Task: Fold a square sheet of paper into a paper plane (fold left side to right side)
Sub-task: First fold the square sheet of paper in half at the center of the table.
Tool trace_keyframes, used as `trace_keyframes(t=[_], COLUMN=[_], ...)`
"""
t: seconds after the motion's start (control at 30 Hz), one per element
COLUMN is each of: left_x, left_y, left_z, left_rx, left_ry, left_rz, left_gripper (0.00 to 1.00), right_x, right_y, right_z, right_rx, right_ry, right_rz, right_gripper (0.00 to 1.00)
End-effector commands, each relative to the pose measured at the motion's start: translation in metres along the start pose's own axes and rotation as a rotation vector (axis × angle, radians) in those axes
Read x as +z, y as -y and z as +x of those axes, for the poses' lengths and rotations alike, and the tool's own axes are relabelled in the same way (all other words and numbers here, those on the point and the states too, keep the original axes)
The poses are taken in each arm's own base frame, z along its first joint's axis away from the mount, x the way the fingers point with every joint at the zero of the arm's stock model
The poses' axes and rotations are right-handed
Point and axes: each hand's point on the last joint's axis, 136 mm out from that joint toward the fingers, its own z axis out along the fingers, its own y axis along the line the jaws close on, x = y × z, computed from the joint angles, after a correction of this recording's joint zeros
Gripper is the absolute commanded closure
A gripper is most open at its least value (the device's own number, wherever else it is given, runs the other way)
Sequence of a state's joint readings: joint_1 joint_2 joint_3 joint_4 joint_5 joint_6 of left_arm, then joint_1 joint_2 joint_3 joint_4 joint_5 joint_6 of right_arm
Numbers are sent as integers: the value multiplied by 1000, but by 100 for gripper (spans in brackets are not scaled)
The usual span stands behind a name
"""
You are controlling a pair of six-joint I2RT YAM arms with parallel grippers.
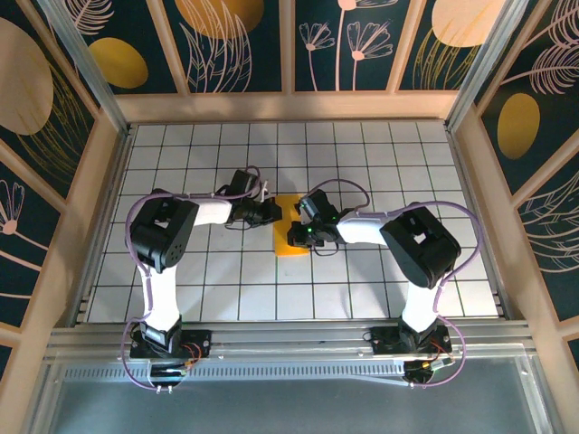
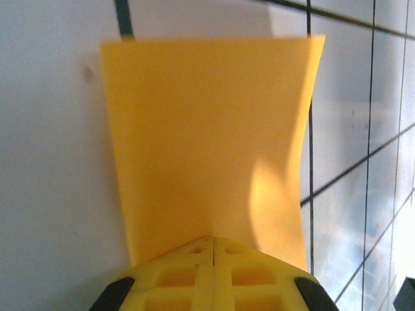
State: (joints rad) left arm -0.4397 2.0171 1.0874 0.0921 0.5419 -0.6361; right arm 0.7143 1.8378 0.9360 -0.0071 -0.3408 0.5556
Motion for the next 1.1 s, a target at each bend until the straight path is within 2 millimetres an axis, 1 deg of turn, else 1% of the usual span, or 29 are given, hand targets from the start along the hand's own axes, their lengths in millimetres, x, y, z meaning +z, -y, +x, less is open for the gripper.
trace_keyframes(t=[0.0, 0.2, 0.3, 0.4, 0.53, 0.7, 0.83, 0.93, 1.0, 1.07], left_x=[-3, 1, 5, 6, 5, 6, 1, -12, -24, -36], left_y=[-42, -52, -60, -67, -70, -72, -65, -52, -46, -37], left_z=[-45, -70, -79, -87, -96, -102, -107, -109, -104, -93], left_rx=[5, -6, -17, -32, -33, -27, -13, 11, 17, 17], left_ry=[129, 155, 163, 174, 183, 187, 197, 221, 232, 236], left_rz=[-131, -138, -148, -154, -158, -161, -151, -137, -127, -102], left_gripper=[96, 96, 96, 96, 96, 96, 96, 96, 96, 96], right_x=[8, 9, 9, 9, 9, 9, 9, 9, 8, 8], right_y=[61, 61, 60, 59, 58, 53, 50, 48, 47, 46], right_z=[53, 54, 53, 52, 52, 49, 47, 45, 44, 42], right_rx=[75, 77, 78, 80, 82, 91, 95, 98, 98, 98], right_ry=[-170, -171, -170, -167, -166, -156, -151, -145, -140, -133], right_rz=[205, 198, 192, 188, 184, 160, 147, 143, 139, 136], right_gripper=[100, 100, 100, 100, 100, 100, 100, 100, 100, 100])
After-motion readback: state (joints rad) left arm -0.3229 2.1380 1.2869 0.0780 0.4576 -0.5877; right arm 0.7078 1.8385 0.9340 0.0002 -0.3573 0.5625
